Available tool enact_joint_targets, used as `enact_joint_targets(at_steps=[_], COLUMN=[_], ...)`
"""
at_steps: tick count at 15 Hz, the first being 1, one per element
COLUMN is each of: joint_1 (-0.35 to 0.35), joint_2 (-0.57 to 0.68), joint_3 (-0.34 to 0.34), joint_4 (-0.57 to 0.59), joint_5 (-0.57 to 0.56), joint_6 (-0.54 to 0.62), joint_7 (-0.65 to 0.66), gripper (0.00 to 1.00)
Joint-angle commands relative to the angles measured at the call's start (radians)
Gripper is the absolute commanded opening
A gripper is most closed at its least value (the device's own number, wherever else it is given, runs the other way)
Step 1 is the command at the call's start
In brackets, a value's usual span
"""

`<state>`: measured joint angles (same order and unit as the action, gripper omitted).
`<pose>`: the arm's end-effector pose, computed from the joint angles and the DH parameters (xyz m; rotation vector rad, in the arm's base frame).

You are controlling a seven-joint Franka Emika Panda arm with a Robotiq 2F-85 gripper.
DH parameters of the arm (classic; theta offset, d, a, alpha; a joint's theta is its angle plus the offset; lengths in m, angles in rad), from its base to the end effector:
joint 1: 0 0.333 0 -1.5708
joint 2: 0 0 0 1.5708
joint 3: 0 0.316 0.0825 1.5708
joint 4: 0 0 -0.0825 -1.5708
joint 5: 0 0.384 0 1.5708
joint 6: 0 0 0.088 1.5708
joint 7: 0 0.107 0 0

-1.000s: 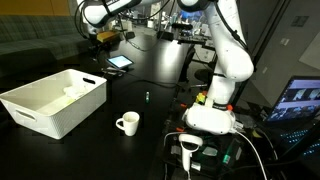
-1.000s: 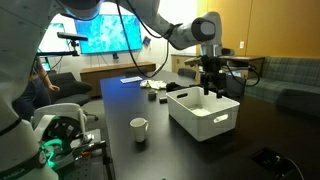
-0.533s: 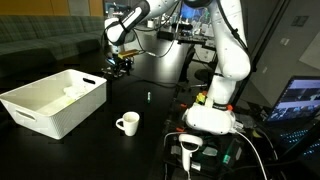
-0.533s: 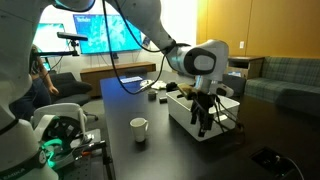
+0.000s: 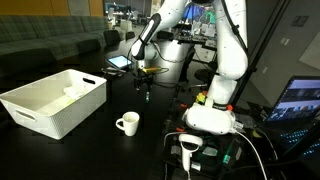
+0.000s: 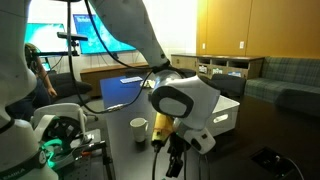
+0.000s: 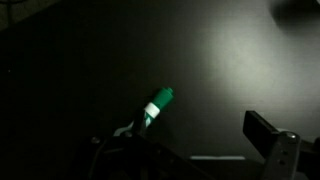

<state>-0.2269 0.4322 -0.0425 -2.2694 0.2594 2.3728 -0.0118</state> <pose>0.4772 -0.1303 0.1437 -2.8526 0.6878 0.4489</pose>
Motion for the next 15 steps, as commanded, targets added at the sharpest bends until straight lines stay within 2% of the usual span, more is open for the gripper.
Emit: enact_joint_targets(at_steps=[1,5,15], joint_1=[-0.036,-0.048,-0.044], joint_2=[-0.057,-0.051,0.007], joint_3=[-0.002,-0.007,-0.013], joint_4=[-0.117,-0.140,-0.113], joint_5=[0.081,0.112,0.236], joint_6=[0.050,0.054,0.117], joint_7=[-0.081,-0.092,0.009], gripper=[1.00,1.00,1.00])
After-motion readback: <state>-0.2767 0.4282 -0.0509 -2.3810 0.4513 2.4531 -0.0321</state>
